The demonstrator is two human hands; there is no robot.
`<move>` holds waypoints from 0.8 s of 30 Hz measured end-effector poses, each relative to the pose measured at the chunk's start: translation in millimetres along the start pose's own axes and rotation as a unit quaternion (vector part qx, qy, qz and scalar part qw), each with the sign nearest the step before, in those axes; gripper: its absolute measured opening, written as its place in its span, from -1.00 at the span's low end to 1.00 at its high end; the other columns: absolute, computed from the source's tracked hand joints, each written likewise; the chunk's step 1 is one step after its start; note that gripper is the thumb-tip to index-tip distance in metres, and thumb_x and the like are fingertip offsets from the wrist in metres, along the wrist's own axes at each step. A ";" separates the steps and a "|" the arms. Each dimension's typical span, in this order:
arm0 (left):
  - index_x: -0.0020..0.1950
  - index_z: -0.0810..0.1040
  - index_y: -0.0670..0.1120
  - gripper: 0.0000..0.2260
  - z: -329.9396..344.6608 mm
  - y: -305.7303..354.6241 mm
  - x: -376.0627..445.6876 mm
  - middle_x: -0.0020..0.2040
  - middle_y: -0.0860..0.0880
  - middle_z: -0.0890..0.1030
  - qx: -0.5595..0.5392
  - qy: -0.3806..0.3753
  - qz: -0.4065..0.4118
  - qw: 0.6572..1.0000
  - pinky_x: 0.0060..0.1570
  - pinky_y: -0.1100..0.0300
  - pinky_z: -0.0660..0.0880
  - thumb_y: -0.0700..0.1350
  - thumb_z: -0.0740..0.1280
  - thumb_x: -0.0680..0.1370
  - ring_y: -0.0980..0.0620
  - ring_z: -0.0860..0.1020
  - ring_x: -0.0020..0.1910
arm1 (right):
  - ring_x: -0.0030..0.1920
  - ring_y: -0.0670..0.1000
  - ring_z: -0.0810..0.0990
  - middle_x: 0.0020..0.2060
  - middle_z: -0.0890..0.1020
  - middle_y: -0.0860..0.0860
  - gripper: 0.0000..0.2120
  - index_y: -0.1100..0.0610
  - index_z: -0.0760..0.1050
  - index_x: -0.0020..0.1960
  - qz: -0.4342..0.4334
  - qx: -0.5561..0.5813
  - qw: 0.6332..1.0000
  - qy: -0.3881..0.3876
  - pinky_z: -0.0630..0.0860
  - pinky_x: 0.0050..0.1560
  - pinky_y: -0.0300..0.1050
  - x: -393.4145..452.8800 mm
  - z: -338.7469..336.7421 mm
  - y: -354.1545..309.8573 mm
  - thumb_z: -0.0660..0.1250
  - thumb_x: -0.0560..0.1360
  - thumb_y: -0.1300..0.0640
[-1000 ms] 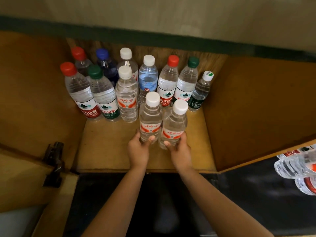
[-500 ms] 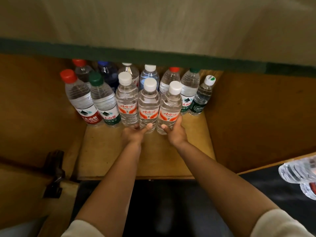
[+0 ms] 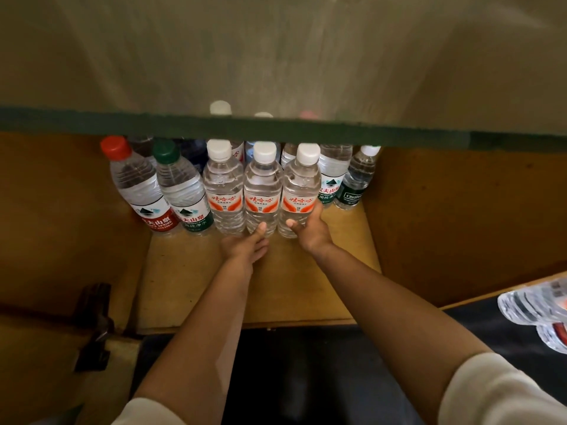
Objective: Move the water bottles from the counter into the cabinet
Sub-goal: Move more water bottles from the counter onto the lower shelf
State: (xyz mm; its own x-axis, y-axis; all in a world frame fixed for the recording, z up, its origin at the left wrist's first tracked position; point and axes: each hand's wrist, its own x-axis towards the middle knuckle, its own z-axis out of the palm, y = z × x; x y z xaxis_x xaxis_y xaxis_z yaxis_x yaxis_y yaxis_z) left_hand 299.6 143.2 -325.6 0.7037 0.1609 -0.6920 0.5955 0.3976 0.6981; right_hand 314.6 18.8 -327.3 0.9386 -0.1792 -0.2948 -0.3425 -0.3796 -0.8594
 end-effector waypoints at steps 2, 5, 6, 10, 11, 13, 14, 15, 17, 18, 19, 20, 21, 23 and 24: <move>0.31 0.40 -0.21 -0.56 4.2 4.1 -3.9 0.21 -0.18 0.56 -0.121 -0.026 -0.060 0.991 0.20 0.10 0.48 -0.28 0.39 0.44 -0.12 0.54 0.19 | 0.32 0.16 0.41 0.33 0.44 0.12 -0.36 0.09 0.01 0.44 0.004 0.001 1.000 -0.005 0.33 0.21 -0.06 2.3 -0.5 -2.5 0.30 0.50 0.20; 0.14 0.46 -0.27 -0.71 4.5 7.7 -4.1 0.24 -0.23 0.53 -0.303 -0.023 -0.143 0.942 0.23 0.19 0.46 -0.33 0.38 0.43 -0.15 0.51 0.23 | 0.32 0.16 0.41 0.33 0.44 0.13 -0.36 0.10 0.01 0.44 0.008 -0.002 1.000 -0.012 0.34 0.23 -0.05 3.4 -2.1 -3.4 0.30 0.50 0.20; 0.10 0.46 -0.28 -0.75 4.1 7.9 -3.8 0.25 -0.24 0.52 -0.320 -0.022 -0.156 0.934 0.21 0.25 0.46 -0.31 0.38 0.44 -0.15 0.52 0.24 | 0.31 0.16 0.41 0.33 0.44 0.13 -0.37 0.11 0.02 0.44 0.009 -0.002 1.000 -0.014 0.34 0.24 -0.04 3.4 -2.6 -3.3 0.31 0.50 0.20; 0.29 0.42 -0.26 -0.60 4.5 7.1 -2.7 0.27 -0.24 0.52 -0.350 -0.030 -0.162 0.922 0.19 0.33 0.45 -0.28 0.36 0.47 -0.16 0.52 0.23 | 0.31 0.17 0.42 0.32 0.45 0.14 -0.38 0.11 0.03 0.42 0.020 -0.001 1.000 -0.020 0.35 0.24 -0.03 5.0 -3.8 -4.3 0.30 0.50 0.21; 0.30 0.41 -0.26 -0.60 4.9 7.3 -2.8 0.28 -0.25 0.51 -0.353 -0.031 -0.162 0.921 0.21 0.32 0.44 -0.28 0.36 0.47 -0.17 0.52 0.24 | 0.31 0.17 0.42 0.32 0.45 0.14 -0.38 0.10 0.03 0.43 0.022 -0.001 1.000 -0.021 0.35 0.24 -0.02 5.2 -3.8 -4.5 0.30 0.50 0.21; 0.29 0.42 -0.27 -0.60 5.6 8.2 -3.5 0.27 -0.25 0.52 -0.352 -0.027 -0.162 0.921 0.21 0.32 0.44 -0.28 0.37 0.47 -0.17 0.52 0.23 | 0.31 0.16 0.41 0.33 0.44 0.14 -0.37 0.09 0.01 0.43 0.025 -0.001 0.999 -0.023 0.35 0.25 -0.02 5.5 -3.3 -4.5 0.30 0.50 0.21; 0.28 0.43 -0.27 -0.60 6.4 8.2 -3.6 0.26 -0.25 0.52 -0.348 -0.024 -0.161 0.923 0.20 0.31 0.45 -0.28 0.37 0.46 -0.16 0.53 0.23 | 0.32 0.16 0.41 0.33 0.44 0.13 -0.37 0.09 0.01 0.43 0.026 0.001 0.999 -0.024 0.34 0.25 -0.02 5.5 -3.1 -4.5 0.29 0.51 0.21; 0.28 0.43 -0.27 -0.60 6.8 8.1 -3.7 0.25 -0.25 0.53 -0.344 -0.022 -0.159 0.925 0.19 0.31 0.46 -0.28 0.38 0.45 -0.16 0.53 0.22 | 0.32 0.16 0.41 0.33 0.43 0.13 -0.37 0.09 0.00 0.44 0.027 0.002 0.999 -0.024 0.34 0.26 -0.01 5.5 -3.0 -4.4 0.29 0.50 0.21; 0.28 0.43 -0.26 -0.60 7.3 8.3 -5.9 0.25 -0.25 0.53 -0.333 -0.022 -0.152 0.930 0.19 0.28 0.47 -0.29 0.38 0.45 -0.16 0.54 0.21 | 0.32 0.16 0.41 0.33 0.43 0.13 -0.37 0.09 0.01 0.44 0.027 0.003 0.999 -0.025 0.33 0.26 -0.02 5.8 -2.9 -4.1 0.30 0.50 0.22; 0.27 0.43 -0.26 -0.61 7.6 8.6 -6.8 0.25 -0.25 0.53 -0.325 -0.023 -0.145 0.934 0.20 0.25 0.47 -0.29 0.37 0.46 -0.16 0.53 0.21 | 0.32 0.16 0.40 0.33 0.43 0.13 -0.37 0.09 0.01 0.43 0.026 0.004 0.999 -0.026 0.33 0.26 -0.02 6.0 -3.4 -3.9 0.30 0.50 0.21; 0.25 0.44 -0.26 -0.63 7.7 8.8 -7.3 0.25 -0.25 0.53 -0.318 -0.024 -0.138 0.938 0.20 0.22 0.47 -0.29 0.36 0.46 -0.17 0.53 0.22 | 0.32 0.16 0.40 0.33 0.43 0.13 -0.37 0.09 0.01 0.43 0.024 0.006 0.999 -0.028 0.33 0.26 -0.03 6.4 -3.7 -3.8 0.30 0.50 0.21; 0.22 0.45 -0.26 -0.68 7.6 9.0 -8.0 0.25 -0.24 0.53 -0.312 -0.026 -0.130 0.941 0.21 0.18 0.48 -0.29 0.35 0.47 -0.17 0.53 0.22 | 0.33 0.15 0.40 0.33 0.43 0.12 -0.37 0.09 0.01 0.43 0.023 0.008 0.999 -0.030 0.32 0.26 -0.03 6.2 -4.0 -3.8 0.30 0.50 0.21; 0.16 0.46 -0.26 -0.74 7.5 9.2 -9.2 0.24 -0.24 0.53 -0.304 -0.029 -0.122 0.944 0.21 0.14 0.48 -0.29 0.33 0.49 -0.16 0.52 0.22 | 0.33 0.15 0.39 0.34 0.43 0.12 -0.36 0.09 0.01 0.44 0.021 0.013 0.999 -0.032 0.32 0.27 -0.03 5.8 -4.0 -3.8 0.30 0.50 0.21; 0.04 0.48 -0.24 -0.87 7.4 9.2 -10.6 0.19 -0.22 0.55 -0.270 -0.027 -0.112 0.956 0.21 0.07 0.48 -0.26 0.31 0.51 -0.14 0.52 0.22 | 0.34 0.14 0.38 0.35 0.42 0.11 -0.36 0.08 -0.01 0.44 0.018 0.032 0.999 -0.037 0.31 0.29 -0.01 3.4 -3.4 -3.5 0.28 0.51 0.22; 0.06 0.48 -0.24 -0.86 6.6 8.8 -11.5 0.18 -0.21 0.56 -0.239 -0.028 -0.107 0.965 0.20 0.05 0.48 -0.23 0.30 0.53 -0.13 0.52 0.22 | 0.34 0.14 0.38 0.35 0.41 0.11 -0.36 0.07 -0.02 0.45 0.014 0.042 0.998 -0.036 0.31 0.29 -0.01 1.5 -2.5 -2.9 0.27 0.51 0.22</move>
State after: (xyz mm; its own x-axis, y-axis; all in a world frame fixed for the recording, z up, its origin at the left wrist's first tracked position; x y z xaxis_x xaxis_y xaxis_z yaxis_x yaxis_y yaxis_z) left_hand 299.3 138.9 -310.2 0.6125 -0.0145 -0.7904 0.4918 0.7898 0.3666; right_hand 316.9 17.3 -324.1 0.9304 -0.1211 -0.3460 -0.3666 -0.2978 -0.8814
